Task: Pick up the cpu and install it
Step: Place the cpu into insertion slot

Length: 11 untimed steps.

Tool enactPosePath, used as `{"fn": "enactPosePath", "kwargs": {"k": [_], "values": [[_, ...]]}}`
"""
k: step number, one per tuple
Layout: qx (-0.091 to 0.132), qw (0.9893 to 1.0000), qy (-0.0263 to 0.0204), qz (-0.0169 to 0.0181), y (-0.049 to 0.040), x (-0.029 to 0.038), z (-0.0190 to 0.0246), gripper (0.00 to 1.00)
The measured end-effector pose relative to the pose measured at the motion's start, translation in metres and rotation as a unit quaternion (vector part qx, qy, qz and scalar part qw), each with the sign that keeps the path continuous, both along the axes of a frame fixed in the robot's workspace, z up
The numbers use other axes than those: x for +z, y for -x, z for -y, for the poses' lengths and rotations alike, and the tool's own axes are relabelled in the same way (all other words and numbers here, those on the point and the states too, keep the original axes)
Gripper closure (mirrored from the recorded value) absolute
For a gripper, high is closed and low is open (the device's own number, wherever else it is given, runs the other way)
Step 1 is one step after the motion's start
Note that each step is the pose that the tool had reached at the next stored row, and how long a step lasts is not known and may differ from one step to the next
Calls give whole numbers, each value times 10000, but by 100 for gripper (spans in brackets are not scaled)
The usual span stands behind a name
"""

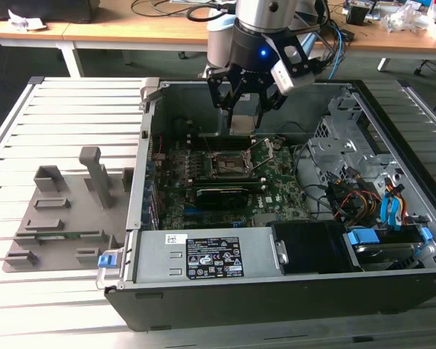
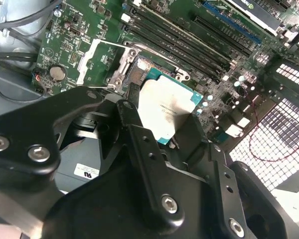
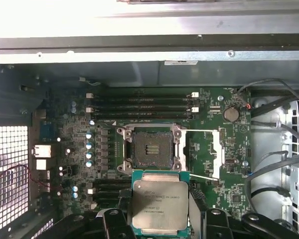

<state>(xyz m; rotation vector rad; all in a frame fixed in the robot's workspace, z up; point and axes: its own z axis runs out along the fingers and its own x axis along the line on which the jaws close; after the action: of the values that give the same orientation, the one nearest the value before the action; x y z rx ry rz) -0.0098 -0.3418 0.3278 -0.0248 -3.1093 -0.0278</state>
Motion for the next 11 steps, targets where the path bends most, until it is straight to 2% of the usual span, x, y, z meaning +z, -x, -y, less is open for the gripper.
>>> {"fn": "enactPosePath", "kwargs": {"k": [5, 11], "values": [[-129, 9999, 4, 0, 0, -1, 0, 46], [-175, 9998, 20, 0, -2, -4, 0, 46]]}}
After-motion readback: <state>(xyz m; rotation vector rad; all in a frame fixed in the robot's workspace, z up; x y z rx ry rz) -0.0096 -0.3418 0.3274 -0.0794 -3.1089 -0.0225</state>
